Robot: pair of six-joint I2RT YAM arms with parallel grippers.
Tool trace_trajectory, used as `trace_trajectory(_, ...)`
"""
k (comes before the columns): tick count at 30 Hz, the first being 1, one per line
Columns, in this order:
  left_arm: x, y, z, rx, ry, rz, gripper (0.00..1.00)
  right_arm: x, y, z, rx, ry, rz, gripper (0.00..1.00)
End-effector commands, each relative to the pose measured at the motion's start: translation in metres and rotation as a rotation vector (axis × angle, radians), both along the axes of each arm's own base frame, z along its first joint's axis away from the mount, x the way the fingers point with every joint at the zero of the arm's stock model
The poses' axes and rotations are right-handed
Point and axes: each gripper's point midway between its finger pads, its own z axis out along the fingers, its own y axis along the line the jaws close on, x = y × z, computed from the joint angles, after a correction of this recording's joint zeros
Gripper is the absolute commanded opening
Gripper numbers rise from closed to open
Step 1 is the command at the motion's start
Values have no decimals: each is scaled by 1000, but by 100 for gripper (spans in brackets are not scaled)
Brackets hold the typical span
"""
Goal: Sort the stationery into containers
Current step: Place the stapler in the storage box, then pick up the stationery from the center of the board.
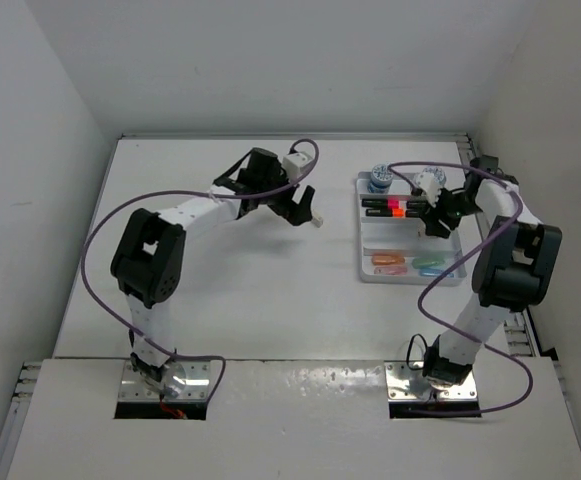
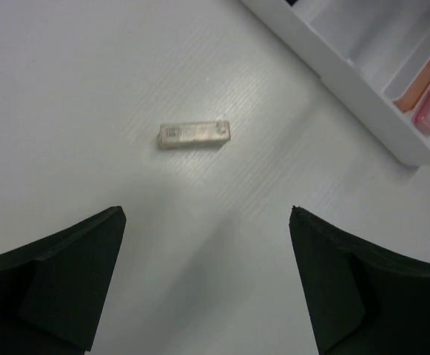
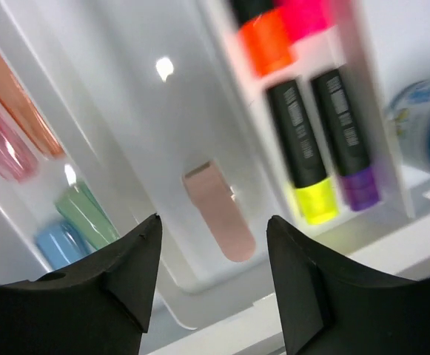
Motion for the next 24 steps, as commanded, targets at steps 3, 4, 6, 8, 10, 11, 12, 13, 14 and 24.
trace_trajectory(3, 38, -37, -2, -51, -41, 59, 100, 18, 51, 110, 265, -176, -136, 59)
trace_trajectory(4, 40, -39, -8, -33, -38, 73, 100, 13, 56, 112, 287, -172, -149, 59)
trace_trajectory(6, 42, -48, -17, -5, -44, 73, 100, 11, 64, 131, 323, -221, -163, 60)
trace_trajectory(8, 47, -50, -29, 26, -51, 99, 100, 4, 72, 133, 345, -229, -161, 61)
trace_trajectory(10, 52, -55, -34, 61, -69, 123, 100, -1, 77, 136, 355, -233, -158, 62)
trace_trajectory(11, 53, -56, -47, 86, -63, 123, 100, -2, 77, 134, 357, -228, -166, 62)
trace_trajectory(12, 52, -59, -53, 98, -58, 116, 100, -3, 78, 133, 358, -224, -169, 62)
trace_trajectory(13, 56, -63, -50, 98, -67, 113, 100, -5, 79, 129, 356, -213, -171, 62)
trace_trajectory(14, 55, -63, -62, 114, -49, 110, 100, -5, 80, 128, 356, -208, -169, 62)
trace_trajectory(24, 54, -60, -85, 165, -23, 110, 90, -3, 92, 131, 355, -197, -150, 63)
